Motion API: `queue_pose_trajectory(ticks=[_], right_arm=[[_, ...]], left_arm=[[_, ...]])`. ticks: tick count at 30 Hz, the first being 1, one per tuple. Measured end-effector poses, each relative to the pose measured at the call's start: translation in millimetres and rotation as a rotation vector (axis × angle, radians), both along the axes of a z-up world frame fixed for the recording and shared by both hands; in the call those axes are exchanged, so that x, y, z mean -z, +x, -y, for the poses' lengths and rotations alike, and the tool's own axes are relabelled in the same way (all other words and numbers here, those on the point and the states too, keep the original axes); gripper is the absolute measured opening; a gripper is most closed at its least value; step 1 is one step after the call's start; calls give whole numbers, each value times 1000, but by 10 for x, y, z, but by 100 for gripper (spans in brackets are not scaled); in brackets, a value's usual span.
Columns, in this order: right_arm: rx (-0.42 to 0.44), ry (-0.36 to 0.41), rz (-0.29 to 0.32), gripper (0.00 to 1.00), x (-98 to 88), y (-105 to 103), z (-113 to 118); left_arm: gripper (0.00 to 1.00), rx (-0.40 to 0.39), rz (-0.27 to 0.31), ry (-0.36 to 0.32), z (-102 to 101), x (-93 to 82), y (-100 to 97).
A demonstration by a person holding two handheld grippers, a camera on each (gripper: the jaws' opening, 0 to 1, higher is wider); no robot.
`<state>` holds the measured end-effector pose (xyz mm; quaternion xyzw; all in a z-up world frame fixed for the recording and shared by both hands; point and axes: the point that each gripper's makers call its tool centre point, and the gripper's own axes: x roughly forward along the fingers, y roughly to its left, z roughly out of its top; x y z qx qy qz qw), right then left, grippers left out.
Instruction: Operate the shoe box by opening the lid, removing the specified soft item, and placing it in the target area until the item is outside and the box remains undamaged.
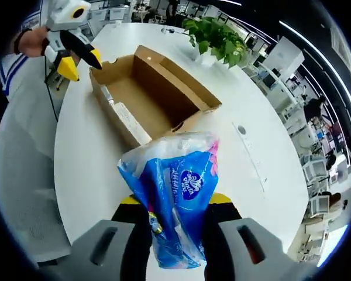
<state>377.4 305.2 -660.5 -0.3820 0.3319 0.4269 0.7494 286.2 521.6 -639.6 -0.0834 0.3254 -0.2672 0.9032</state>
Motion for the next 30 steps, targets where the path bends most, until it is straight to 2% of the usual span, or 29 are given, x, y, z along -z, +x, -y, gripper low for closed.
queue_pose_trajectory(ticks=[12,18,22,30], right_arm=[[162,3,-33,29,156,-276,866],[214,-9,-53,29,264,-431,1217],[256,-7,-62,29,318,-506,1434],[293,-4,-71,29,355,-595,1709]], left_arm=[[42,79,-7,-1,431,21,65],[42,103,-8,1,599,21,84],[42,108,-18,-10,723,40,99],[42,128,-20,0,962,52,118]])
